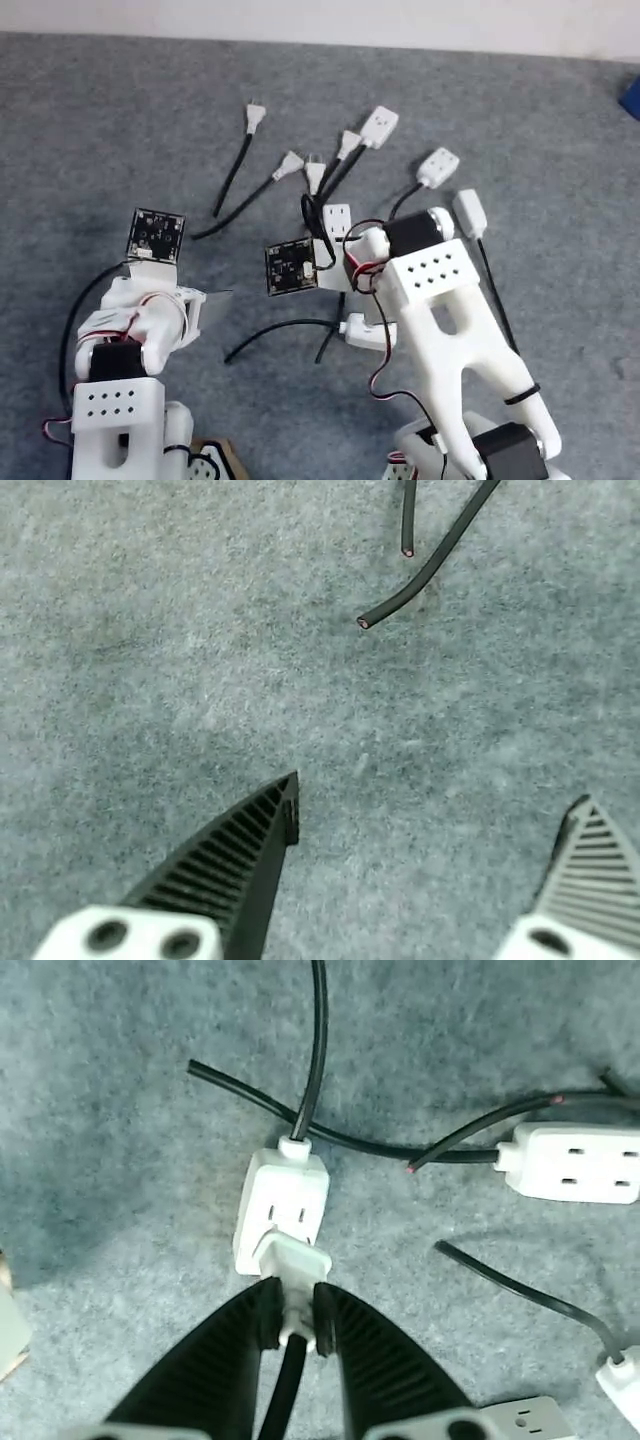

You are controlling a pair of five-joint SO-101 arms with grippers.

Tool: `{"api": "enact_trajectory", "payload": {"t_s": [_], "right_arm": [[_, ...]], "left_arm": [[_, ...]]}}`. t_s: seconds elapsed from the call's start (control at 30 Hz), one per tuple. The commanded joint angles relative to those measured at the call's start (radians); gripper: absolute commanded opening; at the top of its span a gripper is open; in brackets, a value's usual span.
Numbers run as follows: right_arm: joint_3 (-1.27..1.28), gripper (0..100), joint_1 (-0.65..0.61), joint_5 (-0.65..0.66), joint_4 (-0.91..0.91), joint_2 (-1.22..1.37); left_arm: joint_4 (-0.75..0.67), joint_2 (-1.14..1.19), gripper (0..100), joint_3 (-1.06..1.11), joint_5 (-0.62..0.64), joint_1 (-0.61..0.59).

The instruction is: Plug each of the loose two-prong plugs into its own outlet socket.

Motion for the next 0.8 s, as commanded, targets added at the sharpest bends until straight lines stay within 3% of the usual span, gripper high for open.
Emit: {"api": "enact_trajectory", "payload": {"t_s": [0.0,0.4,0.77], "right_arm": [[0.036,0.9,-0.035,0.020,-0.067,-0.012],[0.099,0.9,-0.048,0.018,-0.117,-0.012],[0.091,0.9,-0.048,0.106,0.002,-0.044]], "left_arm": [[-0.018,-0.007,39,-0.005,0.006,-0.004],[-0.017,-0.004,39,-0.005,0.006,-0.004],[-0.017,-0.004,39,-0.005,0.006,-0.004]]}}
